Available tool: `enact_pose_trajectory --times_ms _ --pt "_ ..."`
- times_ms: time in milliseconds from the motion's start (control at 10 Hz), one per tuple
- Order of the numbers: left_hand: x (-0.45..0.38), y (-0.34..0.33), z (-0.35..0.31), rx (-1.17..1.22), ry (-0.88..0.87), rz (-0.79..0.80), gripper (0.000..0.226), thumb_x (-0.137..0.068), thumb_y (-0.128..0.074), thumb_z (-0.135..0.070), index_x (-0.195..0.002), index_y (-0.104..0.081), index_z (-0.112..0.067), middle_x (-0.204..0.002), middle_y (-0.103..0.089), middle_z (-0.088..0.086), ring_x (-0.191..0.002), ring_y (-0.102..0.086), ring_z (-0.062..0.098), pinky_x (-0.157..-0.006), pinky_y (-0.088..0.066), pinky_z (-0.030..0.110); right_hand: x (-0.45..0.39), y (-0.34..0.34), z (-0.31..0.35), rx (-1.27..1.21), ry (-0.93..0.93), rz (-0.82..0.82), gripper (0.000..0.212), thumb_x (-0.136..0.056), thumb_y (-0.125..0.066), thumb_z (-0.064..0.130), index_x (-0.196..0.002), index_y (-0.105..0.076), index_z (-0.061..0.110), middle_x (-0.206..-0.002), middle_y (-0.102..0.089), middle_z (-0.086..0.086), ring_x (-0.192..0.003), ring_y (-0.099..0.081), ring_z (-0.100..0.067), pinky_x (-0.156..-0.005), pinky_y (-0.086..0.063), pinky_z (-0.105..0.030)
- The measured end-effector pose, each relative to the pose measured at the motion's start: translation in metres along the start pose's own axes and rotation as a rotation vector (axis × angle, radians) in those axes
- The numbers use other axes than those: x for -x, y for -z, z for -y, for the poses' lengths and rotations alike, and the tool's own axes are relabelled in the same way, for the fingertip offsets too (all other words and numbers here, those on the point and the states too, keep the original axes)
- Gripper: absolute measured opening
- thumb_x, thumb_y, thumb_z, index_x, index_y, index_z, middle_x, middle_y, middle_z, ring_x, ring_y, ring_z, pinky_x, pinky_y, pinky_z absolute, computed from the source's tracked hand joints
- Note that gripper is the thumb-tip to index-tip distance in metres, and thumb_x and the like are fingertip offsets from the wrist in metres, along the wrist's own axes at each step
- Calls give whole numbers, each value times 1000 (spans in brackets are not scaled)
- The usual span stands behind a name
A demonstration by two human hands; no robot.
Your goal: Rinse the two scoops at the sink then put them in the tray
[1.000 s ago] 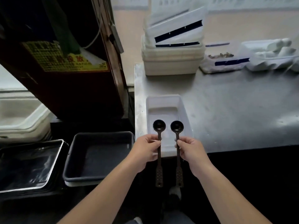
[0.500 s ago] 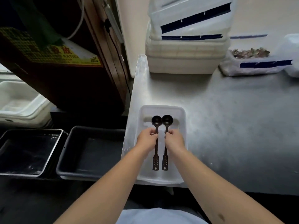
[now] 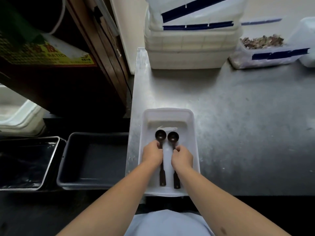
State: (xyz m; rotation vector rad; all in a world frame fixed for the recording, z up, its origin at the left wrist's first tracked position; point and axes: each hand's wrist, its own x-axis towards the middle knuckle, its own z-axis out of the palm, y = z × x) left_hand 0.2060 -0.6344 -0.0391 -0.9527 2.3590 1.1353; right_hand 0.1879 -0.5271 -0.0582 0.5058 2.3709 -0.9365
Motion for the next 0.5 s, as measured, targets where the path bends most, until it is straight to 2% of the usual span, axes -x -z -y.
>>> enact_pose_trajectory --times_ms 100,200,300,400,500 --pt "6 2 -1 -14 -28 17 15 -86 -50 -7 -93 -63 -8 -91 -66 9 -83 -62 26 -67 -49 33 3 3 0 -13 -2 -21 21 -98 -44 15 -108 -63 17 -98 -64 -3 -74 -56 -15 -55 -42 -27" --pt "9 5 1 -35 -47 25 16 -88 -50 -6 -99 -61 -8 -99 -66 12 -88 -63 27 -75 -52 37 9 6 2 -54 -20 -27 29 -97 -44 12 -122 -60 15 -115 -64 -7 -84 -58 -20 -59 -43 -28" --pt "16 12 -1 -112 -82 59 22 -89 -55 -11 -111 -54 -9 -107 -61 11 -87 -59 24 -69 -49 35 20 7 6 -92 -24 18 42 -94 -48 12 -136 -49 13 -135 -54 -8 -90 -56 -20 -55 -40 -24" --pt "25 27 -2 -218 -319 45 27 -88 -54 -15 -114 -47 -13 -115 -52 8 -91 -55 22 -76 -50 36 32 8 14 -142 47 42 54 -91 -56 17 -143 -42 14 -145 -44 -7 -110 -55 -22 -78 -42 -27" --pt "34 51 2 -316 -533 -58 44 -88 -54 -22 -129 -41 -20 -143 -37 6 -123 -47 24 -95 -49 40 49 21 27 -96 267 58 55 -89 -59 24 -142 -45 19 -142 -50 -2 -122 -52 -18 -87 -37 -21"
